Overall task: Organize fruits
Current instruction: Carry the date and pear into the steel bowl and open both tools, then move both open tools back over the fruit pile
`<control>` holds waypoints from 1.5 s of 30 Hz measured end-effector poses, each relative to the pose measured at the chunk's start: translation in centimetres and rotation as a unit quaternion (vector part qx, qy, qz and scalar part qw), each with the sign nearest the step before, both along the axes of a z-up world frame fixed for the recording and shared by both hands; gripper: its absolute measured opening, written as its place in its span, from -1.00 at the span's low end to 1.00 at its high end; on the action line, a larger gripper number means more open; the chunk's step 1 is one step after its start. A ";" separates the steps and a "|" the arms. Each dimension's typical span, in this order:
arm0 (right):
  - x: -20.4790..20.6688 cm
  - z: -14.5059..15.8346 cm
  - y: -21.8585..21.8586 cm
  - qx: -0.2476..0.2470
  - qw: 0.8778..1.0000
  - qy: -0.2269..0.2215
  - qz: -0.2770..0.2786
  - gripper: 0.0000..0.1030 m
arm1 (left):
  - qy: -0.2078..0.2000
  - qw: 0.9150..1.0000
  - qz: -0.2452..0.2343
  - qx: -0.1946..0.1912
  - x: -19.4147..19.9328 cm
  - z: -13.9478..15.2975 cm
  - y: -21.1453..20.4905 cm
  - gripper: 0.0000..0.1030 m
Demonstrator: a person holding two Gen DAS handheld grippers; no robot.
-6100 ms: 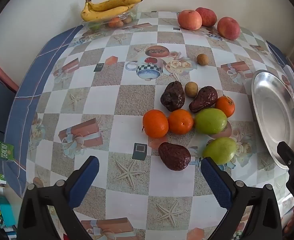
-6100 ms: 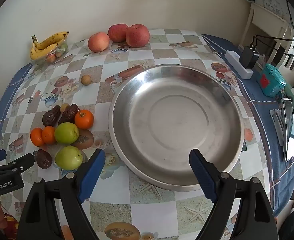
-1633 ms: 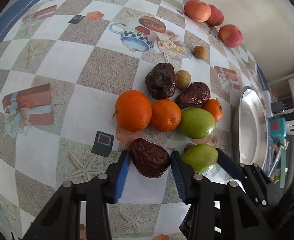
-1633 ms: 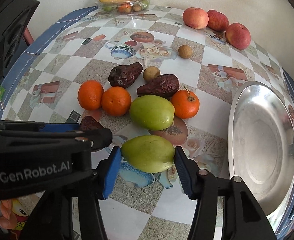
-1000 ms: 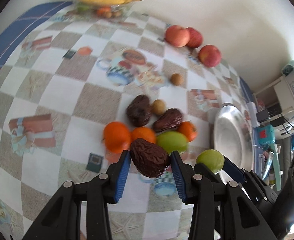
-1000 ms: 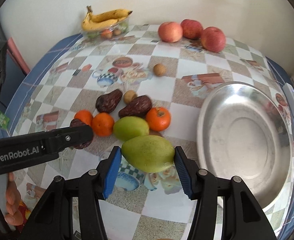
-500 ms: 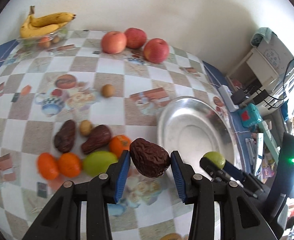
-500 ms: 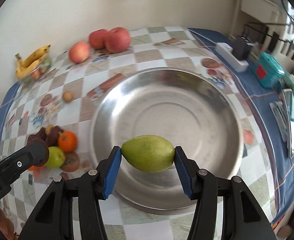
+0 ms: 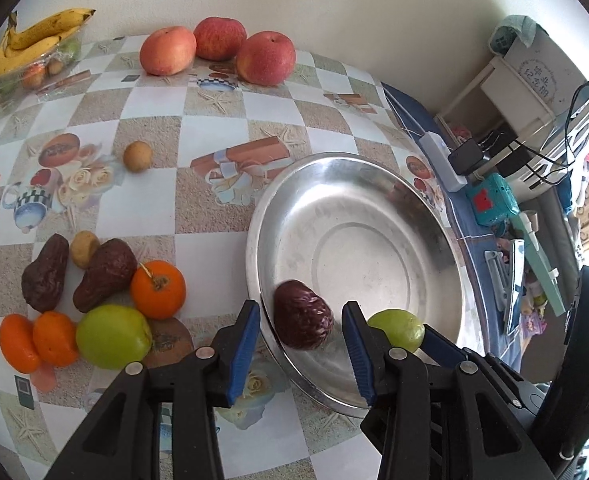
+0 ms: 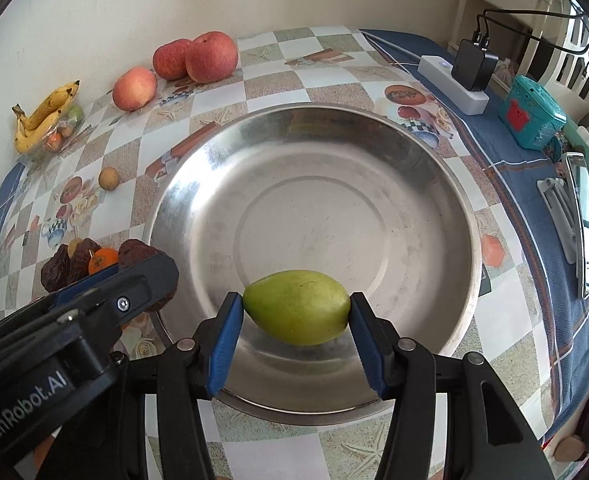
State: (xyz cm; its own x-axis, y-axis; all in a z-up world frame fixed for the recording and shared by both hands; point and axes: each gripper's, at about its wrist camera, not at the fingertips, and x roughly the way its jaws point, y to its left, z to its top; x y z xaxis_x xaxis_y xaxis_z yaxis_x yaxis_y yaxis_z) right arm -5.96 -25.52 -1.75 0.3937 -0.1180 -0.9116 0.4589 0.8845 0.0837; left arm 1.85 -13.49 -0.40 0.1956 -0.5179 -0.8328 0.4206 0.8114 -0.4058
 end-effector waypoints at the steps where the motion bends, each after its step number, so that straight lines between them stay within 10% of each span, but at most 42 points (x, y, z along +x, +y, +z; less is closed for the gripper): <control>1: 0.0 0.0 0.0 0.000 1.000 -0.001 0.001 0.09 | -0.002 1.000 0.000 0.002 -0.1 0.1 0.0 -0.07; 7: -0.1 0.3 0.2 -0.005 1.000 -0.008 0.003 0.09 | 0.002 1.000 0.009 0.005 0.0 0.1 0.7 -0.06; 13: -0.2 0.5 0.4 -0.006 1.000 -0.013 0.004 0.09 | -0.011 0.998 0.036 0.044 0.4 0.3 2.7 0.40; 19: -0.1 0.3 1.1 -0.014 1.000 -0.017 0.012 0.63 | -0.022 0.993 0.083 0.080 0.9 0.3 5.9 1.00; 30: 0.1 0.5 2.1 -0.017 0.999 -0.043 0.022 0.92 | -0.059 0.969 0.142 0.191 1.7 -0.5 11.0 1.00; 45: 2.9 2.0 5.7 0.015 0.998 -0.026 0.055 0.92 | -0.019 0.951 0.265 0.158 3.5 -0.3 20.2 1.00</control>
